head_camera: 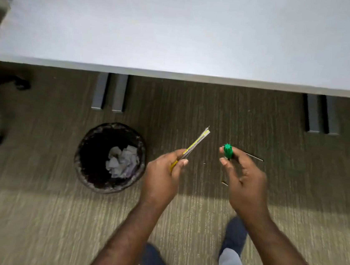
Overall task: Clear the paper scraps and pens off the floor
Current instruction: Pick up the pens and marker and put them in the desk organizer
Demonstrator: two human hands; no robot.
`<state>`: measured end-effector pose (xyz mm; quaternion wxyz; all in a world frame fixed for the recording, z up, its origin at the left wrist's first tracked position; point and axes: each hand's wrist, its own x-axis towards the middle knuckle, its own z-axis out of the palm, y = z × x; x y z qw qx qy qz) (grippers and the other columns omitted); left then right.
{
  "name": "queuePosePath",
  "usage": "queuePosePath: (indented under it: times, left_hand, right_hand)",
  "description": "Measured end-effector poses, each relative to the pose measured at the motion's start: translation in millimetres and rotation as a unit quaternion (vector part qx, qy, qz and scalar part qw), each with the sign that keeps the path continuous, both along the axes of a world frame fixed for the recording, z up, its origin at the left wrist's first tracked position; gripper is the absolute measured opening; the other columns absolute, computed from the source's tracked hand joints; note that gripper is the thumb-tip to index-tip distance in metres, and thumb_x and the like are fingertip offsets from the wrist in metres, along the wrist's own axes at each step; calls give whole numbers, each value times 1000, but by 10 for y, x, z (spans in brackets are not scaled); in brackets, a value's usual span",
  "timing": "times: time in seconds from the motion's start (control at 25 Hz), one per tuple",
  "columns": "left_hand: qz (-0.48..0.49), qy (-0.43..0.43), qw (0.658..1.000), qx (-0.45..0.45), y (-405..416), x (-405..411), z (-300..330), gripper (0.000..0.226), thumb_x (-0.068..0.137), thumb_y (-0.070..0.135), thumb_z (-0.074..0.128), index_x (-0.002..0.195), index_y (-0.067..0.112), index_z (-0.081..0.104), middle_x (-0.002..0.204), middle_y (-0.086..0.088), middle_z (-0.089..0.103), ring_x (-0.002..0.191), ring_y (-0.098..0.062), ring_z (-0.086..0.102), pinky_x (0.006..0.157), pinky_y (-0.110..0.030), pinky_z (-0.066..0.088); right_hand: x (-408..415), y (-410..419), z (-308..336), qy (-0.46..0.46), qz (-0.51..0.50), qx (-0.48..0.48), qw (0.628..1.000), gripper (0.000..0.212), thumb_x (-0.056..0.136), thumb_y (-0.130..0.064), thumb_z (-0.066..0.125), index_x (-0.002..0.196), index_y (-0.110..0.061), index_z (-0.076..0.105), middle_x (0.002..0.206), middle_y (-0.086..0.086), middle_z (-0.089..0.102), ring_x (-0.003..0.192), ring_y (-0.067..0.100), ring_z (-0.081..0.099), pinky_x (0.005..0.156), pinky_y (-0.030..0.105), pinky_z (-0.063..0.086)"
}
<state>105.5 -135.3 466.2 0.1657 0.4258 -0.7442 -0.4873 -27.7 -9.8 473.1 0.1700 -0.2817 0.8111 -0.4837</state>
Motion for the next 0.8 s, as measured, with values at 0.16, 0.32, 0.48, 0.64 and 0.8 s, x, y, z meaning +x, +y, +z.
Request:
queuePosePath:
  times: [0.16,0.32,0.48,0.64,0.8]
  left_hand:
    - [59,43,997,40,-333,286,1110,32,90,11,64,118,26,62,83,5,70,55,-1,62,57,-22,55]
    - [99,35,994,15,-654,356,1840,25,87,15,68,91,33,52,71,1,69,52,-5,63,50,-19,49]
    - [140,4,990,10,-1026,145,2283,21,86,17,69,78,31,56,59,-3,67,51,-8,63,49,-24,49]
    - [180,7,984,8,-1413,-184,2596,15,86,15,69,81,28,63,64,-2,67,55,-10,64,53,-24,54]
    - [217,21,976,-6,-1734,-472,2817,10,86,18,69,83,27,65,68,0,67,58,-10,64,52,-17,52]
  right_hand:
    - [188,-349,1088,5,25,-8,1000,32,87,-11,66,119,-17,63,104,-9,68,95,-12,60,81,5,43]
    - [27,-613,1752,7,69,-17,997,36,86,-13,66,120,-23,61,109,-6,68,100,-3,62,87,20,52]
    - [-429,-989,2101,13,91,-37,995,33,85,-13,67,117,-20,65,110,-3,69,101,1,63,89,27,53]
    - [-966,-1507,2289,6,131,-29,991,32,86,-18,67,117,-17,66,114,-6,69,105,-4,59,88,8,45]
    - [-1309,-2068,2425,5,160,-41,986,29,84,-18,70,113,-19,68,111,-8,70,101,0,62,83,5,42]
